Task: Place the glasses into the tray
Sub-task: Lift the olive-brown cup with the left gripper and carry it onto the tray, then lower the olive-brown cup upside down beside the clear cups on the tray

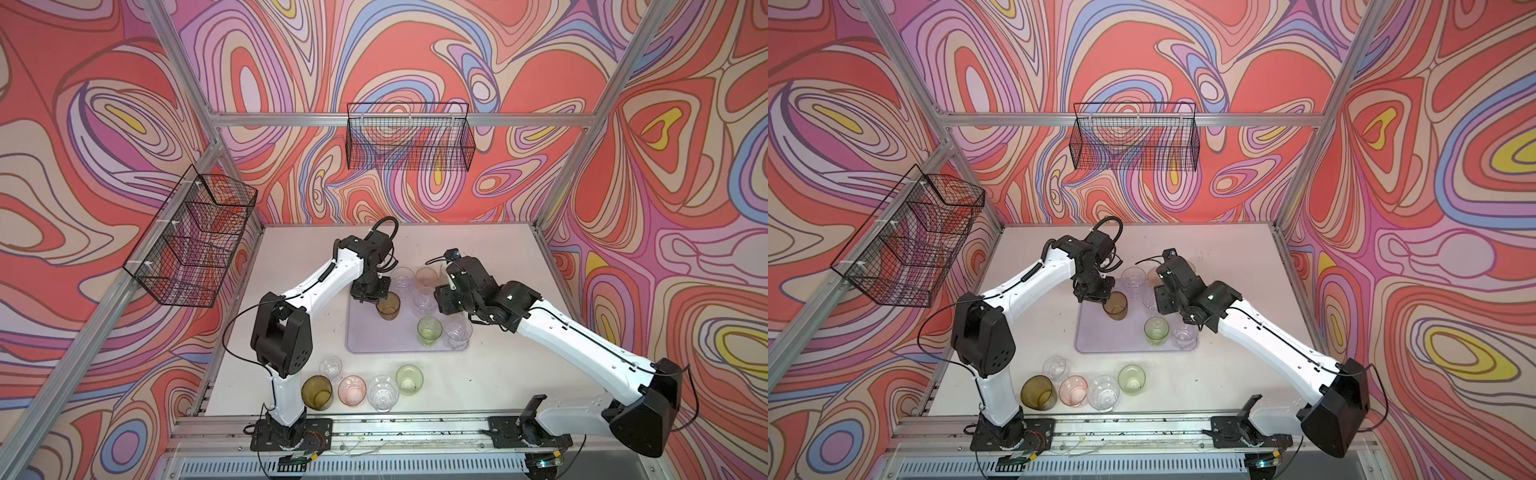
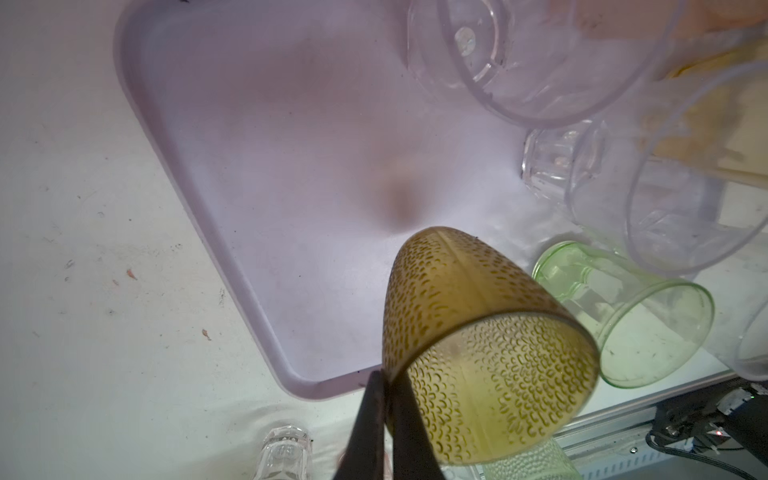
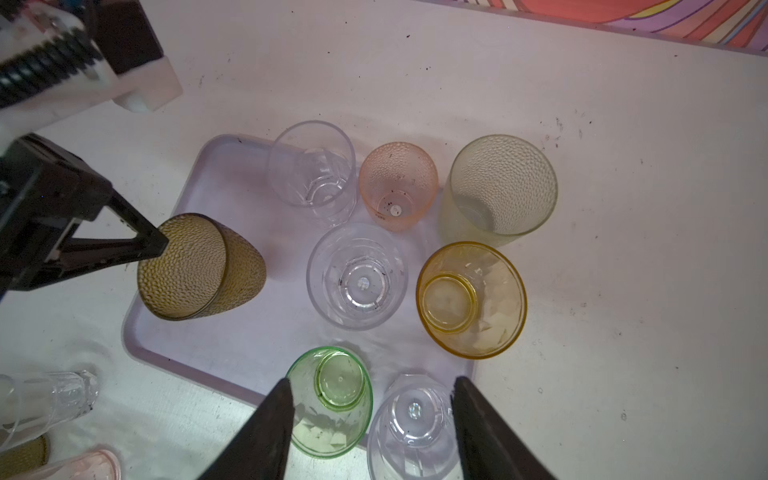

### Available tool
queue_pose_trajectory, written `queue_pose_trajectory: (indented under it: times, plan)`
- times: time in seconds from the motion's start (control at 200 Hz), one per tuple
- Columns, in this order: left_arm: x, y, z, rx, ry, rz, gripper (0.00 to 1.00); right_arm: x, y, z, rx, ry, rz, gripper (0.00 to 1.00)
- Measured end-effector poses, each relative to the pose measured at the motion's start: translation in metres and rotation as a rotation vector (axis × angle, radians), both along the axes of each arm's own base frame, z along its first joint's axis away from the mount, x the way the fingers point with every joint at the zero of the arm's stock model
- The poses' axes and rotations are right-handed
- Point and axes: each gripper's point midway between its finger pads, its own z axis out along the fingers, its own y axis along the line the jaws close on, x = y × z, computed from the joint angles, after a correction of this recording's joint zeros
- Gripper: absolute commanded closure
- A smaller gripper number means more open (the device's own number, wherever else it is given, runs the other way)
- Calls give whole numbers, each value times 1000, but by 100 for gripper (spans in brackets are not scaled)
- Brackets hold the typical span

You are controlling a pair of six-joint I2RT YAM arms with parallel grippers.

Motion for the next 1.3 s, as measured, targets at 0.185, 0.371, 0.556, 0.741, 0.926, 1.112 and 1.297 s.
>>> queue_pose_trajectory:
  times: [0.185, 0.371, 0.556, 0.741, 0.926, 1.112, 1.297]
  plan:
    - [10, -12, 1, -6, -10, -12, 97, 0, -1, 1, 1, -2, 0, 38]
    - [15, -19, -2, -3, -6, -19, 96, -2, -3, 3, -2, -5, -4, 37]
    - [13, -23, -15, 13, 22, -31, 96, -2, -4, 4, -2, -8, -5, 38]
    - [14, -26, -18, 16, 27, -35, 95, -2, -5, 4, -5, -7, -7, 37]
    - [16, -30, -19, 15, 25, -41, 96, -2, -5, 4, -5, -7, -7, 37]
    - [16, -31, -27, 26, 40, -43, 95, -2, -5, 4, -5, -7, -7, 37]
    - [16, -31, -30, 30, 47, -43, 95, -2, -5, 4, -6, -7, -7, 38]
